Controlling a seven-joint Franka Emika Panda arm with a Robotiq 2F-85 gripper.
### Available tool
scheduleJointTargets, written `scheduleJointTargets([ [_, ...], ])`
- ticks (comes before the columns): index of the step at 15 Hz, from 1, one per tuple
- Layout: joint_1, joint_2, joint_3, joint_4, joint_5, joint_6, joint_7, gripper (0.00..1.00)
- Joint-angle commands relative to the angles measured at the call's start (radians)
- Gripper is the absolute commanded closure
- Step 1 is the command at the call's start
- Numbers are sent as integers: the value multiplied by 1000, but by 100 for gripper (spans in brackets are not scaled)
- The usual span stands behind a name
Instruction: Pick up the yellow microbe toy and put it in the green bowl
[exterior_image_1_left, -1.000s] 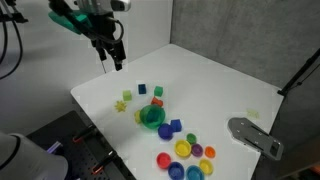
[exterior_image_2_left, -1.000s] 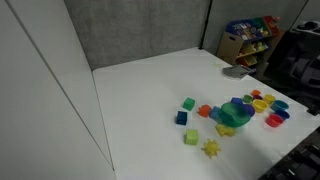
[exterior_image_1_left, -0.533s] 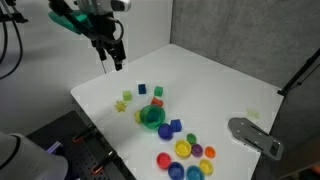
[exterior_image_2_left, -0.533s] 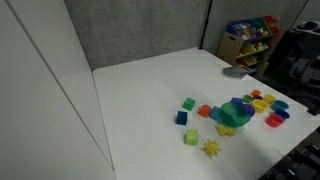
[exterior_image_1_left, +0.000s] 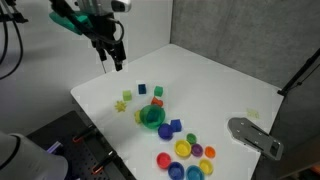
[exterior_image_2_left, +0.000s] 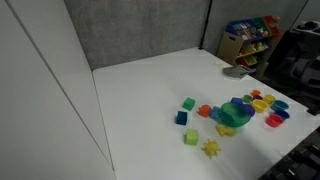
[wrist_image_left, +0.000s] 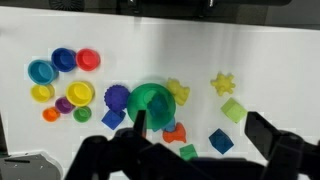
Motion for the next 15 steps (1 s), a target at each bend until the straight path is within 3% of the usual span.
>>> scheduleJointTargets([
  [1, 16, 61, 11, 9, 11, 66, 8, 0],
  [15, 131, 558, 63, 41, 164, 482, -71, 0],
])
